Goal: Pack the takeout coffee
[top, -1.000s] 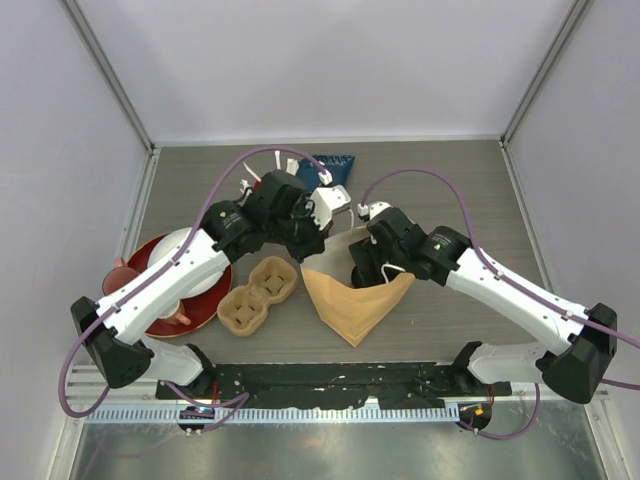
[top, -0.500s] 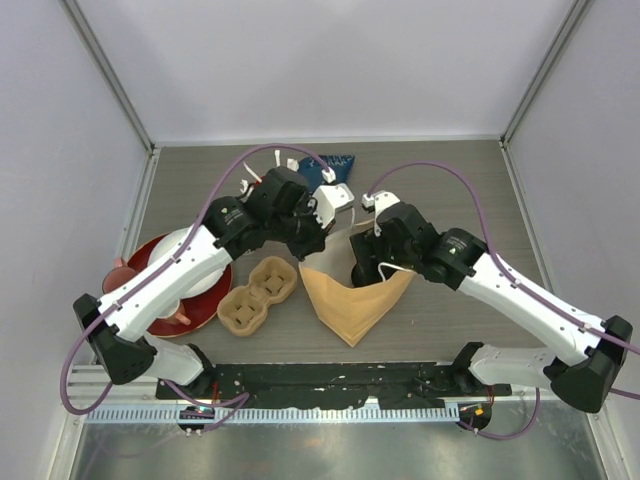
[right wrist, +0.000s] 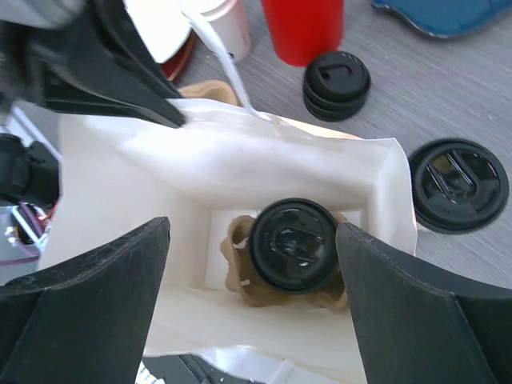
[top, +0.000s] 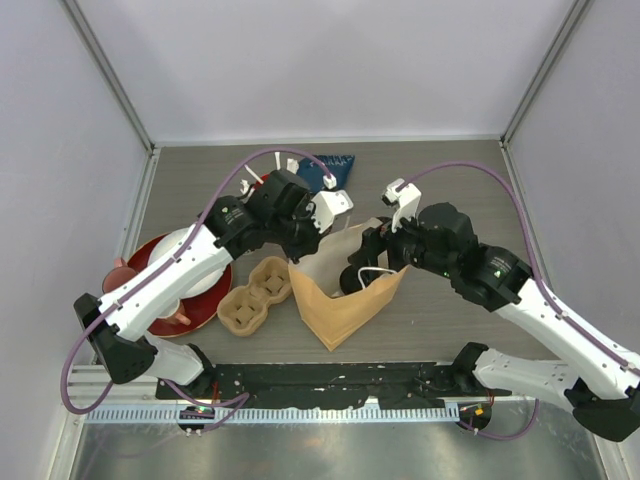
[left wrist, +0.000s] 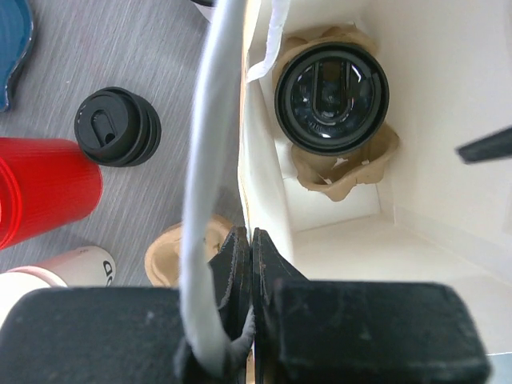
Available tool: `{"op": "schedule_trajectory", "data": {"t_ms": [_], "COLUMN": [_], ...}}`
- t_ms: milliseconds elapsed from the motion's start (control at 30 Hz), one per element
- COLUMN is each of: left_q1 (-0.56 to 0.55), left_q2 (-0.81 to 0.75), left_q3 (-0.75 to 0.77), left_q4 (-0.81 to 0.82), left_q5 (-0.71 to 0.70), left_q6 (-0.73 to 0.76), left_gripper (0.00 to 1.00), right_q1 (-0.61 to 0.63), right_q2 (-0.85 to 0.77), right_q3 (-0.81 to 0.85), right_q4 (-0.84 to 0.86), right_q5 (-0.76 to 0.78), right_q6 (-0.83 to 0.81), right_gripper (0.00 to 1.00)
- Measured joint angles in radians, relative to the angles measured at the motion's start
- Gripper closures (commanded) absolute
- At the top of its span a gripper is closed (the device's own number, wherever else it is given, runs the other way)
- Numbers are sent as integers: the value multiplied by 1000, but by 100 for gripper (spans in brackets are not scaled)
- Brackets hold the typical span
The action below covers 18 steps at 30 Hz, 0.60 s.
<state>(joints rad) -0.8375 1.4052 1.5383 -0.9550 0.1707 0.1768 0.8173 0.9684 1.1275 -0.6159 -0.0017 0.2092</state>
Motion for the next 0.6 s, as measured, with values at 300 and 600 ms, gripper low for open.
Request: {"op": "schedule_trajectory", "data": {"t_ms": [300,600], "left_q1": [0,0], "left_q2": [0,0], "left_q3": [2,2], "left_q4": [-10,-15], "left_q5": [10,32], "left_q6": [47,69], "left_gripper": [100,100], "right_q1": [0,0], "right_q2": [-61,-79], "right_q3": [0,27], "right_q4": [70,77], "right_q5": [-66,-18], "right_q6": [9,35], "right_gripper": [10,10]}}
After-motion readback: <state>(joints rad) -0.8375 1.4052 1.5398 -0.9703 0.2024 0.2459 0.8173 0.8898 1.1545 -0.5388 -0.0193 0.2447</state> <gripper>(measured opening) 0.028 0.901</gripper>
